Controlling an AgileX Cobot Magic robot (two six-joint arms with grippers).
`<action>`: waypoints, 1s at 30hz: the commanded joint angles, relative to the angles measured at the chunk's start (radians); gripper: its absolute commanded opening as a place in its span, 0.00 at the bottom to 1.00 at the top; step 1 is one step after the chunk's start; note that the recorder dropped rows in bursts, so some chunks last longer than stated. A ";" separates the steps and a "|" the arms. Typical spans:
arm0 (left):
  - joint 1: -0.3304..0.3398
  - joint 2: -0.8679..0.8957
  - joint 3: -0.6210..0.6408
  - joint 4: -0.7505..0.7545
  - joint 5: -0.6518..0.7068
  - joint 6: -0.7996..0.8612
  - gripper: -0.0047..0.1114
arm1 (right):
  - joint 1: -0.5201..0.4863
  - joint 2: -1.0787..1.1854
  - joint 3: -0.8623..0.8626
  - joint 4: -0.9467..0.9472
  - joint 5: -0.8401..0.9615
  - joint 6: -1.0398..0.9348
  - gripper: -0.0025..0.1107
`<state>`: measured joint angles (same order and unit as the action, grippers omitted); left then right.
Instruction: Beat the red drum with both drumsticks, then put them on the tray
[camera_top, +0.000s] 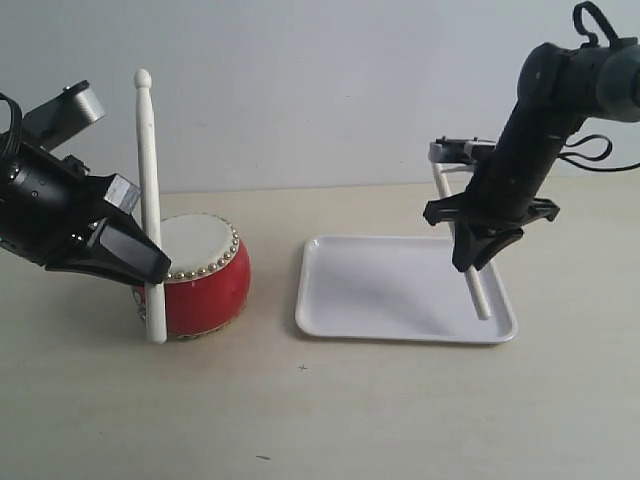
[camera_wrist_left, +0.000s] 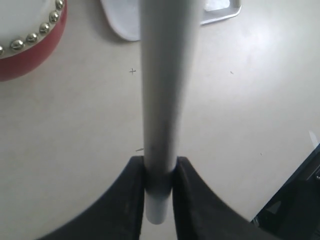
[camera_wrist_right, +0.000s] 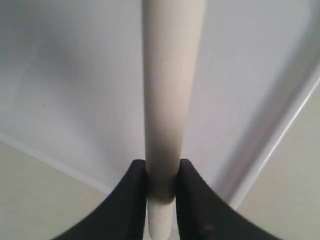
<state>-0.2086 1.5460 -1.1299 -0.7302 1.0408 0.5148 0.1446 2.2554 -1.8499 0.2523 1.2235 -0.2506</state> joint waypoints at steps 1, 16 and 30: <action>-0.003 -0.011 0.002 -0.008 -0.015 0.007 0.04 | -0.001 -0.074 0.019 -0.010 -0.002 0.023 0.02; -0.003 -0.011 0.002 -0.010 -0.024 0.017 0.04 | -0.001 0.020 0.086 0.002 -0.002 0.017 0.02; -0.003 -0.011 0.002 -0.019 -0.023 0.017 0.04 | -0.001 0.027 0.086 -0.022 -0.002 0.017 0.02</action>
<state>-0.2086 1.5460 -1.1281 -0.7320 1.0207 0.5271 0.1446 2.2846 -1.7658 0.2461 1.2295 -0.2304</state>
